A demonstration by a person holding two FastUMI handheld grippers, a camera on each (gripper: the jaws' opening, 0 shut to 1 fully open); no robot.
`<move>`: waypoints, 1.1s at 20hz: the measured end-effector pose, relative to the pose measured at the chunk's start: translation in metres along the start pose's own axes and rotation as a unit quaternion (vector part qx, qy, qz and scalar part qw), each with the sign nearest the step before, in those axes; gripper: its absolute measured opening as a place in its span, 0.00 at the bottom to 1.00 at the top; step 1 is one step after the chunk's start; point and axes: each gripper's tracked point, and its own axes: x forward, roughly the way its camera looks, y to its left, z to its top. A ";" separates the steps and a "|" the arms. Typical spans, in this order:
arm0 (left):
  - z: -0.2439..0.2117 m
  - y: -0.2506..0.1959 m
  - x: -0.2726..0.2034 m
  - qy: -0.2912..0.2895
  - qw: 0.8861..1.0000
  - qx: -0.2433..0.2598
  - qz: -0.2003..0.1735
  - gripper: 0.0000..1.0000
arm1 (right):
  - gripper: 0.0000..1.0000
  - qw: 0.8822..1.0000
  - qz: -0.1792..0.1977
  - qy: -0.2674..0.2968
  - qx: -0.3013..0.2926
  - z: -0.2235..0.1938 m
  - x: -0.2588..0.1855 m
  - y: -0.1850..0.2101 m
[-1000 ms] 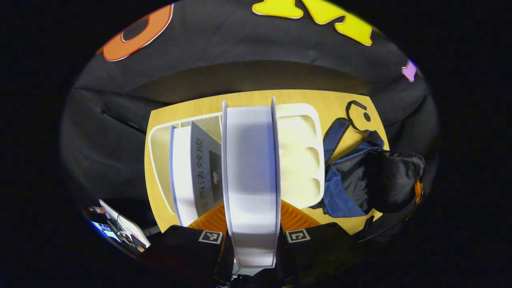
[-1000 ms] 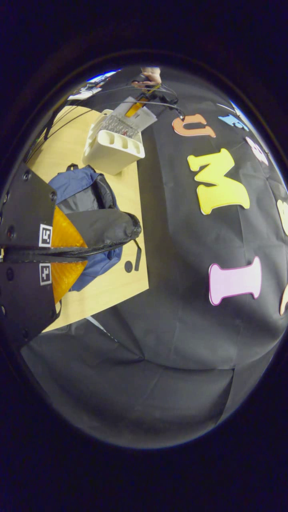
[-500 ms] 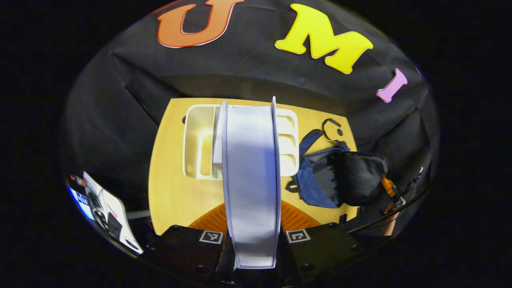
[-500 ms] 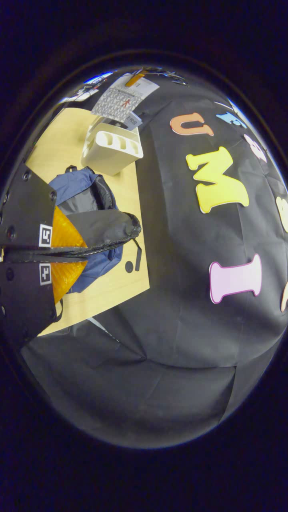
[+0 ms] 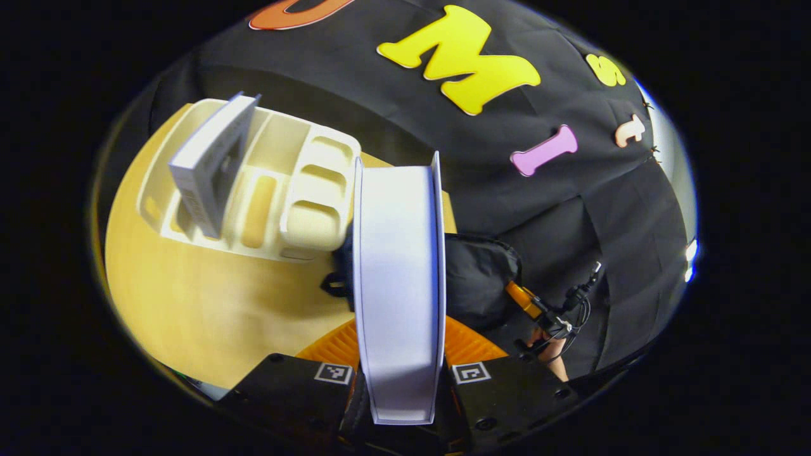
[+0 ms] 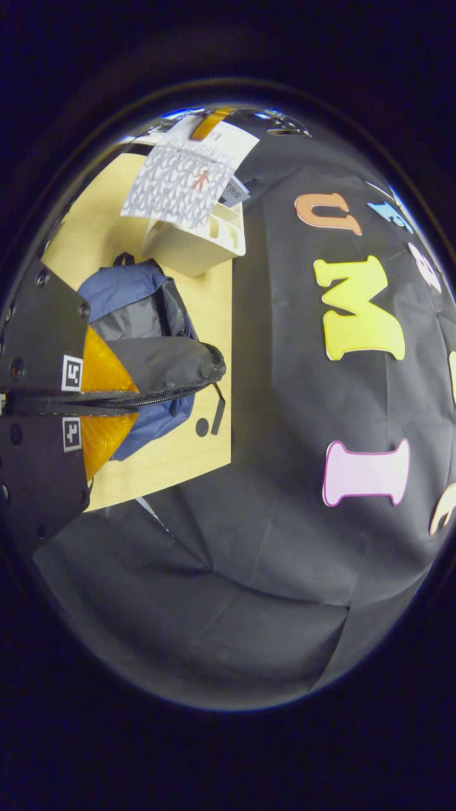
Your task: Open the schoolbag, grab two books from the bookshelf and put them into the schoolbag.
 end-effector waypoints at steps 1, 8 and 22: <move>-0.007 -0.005 0.017 -0.004 1.000 -0.007 -0.013 0.43 | 0.00 1.000 0.000 -0.001 0.001 0.001 0.002 0.001; -0.064 0.014 0.145 0.001 0.999 -0.045 0.001 0.43 | 0.00 1.000 0.004 0.015 0.012 0.001 0.000 0.001; -0.074 -0.020 0.279 -0.001 0.992 -0.095 -0.088 0.43 | 0.00 1.000 0.005 0.024 0.014 0.023 0.002 -0.002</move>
